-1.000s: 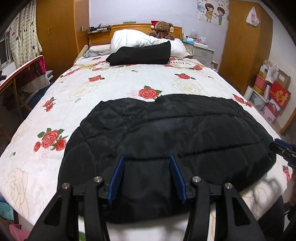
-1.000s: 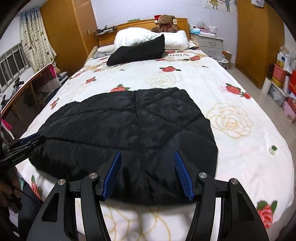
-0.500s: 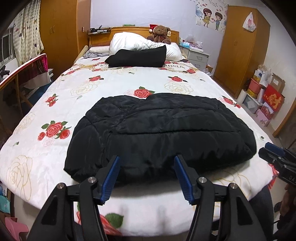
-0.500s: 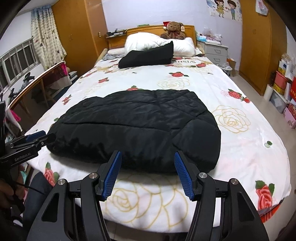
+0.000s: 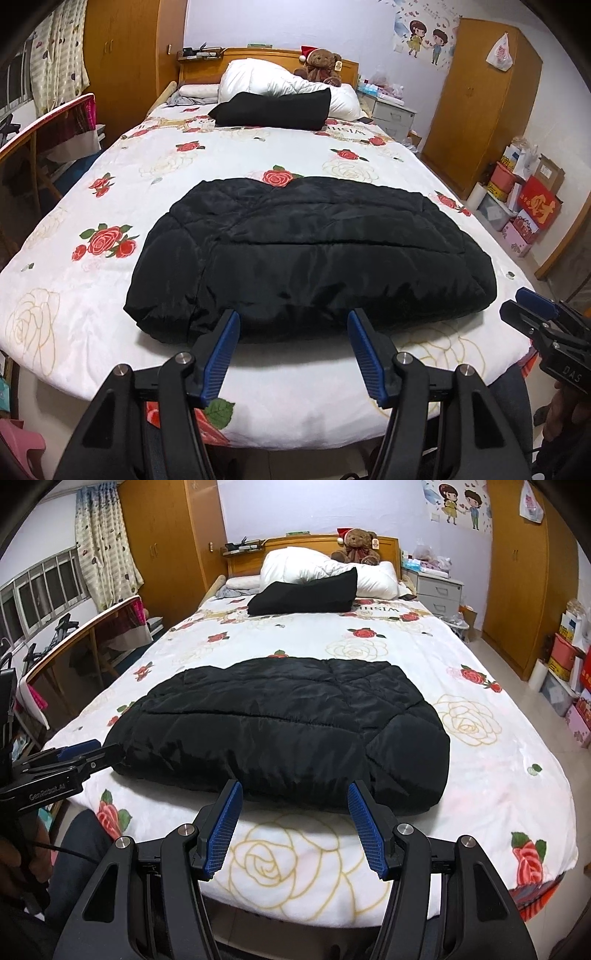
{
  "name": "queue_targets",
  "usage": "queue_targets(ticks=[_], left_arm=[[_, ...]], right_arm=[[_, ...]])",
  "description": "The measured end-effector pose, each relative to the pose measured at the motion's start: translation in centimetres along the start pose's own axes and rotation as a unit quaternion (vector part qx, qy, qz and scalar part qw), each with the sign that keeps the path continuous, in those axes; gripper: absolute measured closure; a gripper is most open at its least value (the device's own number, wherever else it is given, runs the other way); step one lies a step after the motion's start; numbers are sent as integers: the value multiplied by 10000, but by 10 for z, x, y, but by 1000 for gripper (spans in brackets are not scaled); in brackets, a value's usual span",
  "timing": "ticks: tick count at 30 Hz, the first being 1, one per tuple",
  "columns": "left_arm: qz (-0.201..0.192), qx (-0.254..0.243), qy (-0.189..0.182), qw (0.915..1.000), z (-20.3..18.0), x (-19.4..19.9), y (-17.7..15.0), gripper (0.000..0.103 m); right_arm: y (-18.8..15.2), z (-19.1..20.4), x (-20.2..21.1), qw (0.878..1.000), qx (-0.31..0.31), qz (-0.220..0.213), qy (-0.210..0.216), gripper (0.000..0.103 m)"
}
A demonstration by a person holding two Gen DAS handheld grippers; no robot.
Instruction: Fold large clothes
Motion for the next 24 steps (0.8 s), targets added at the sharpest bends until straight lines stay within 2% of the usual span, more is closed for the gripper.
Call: queue_targets(ticks=[10, 13, 24], left_arm=[[119, 58, -42, 9999, 2, -8, -5, 40], [96, 17, 63, 9999, 3, -9, -5, 40], [75, -24, 80, 9999, 1, -8, -5, 40]], right_arm=[[-4, 4, -7, 9999, 15, 122, 33, 43], [-4, 5, -8, 9999, 6, 140, 41, 43], [-6, 4, -9, 9999, -15, 149, 69, 43]])
Point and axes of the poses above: each gripper's, at about its wrist camera, not at the fingertips, and x roughly against the way its jaws point, z to its left, y to its top, the point moved 6 cm from there along -x, roughly the way its jaws point, and after that the axes turned 14 degrees about x, right-handed, at the moved point
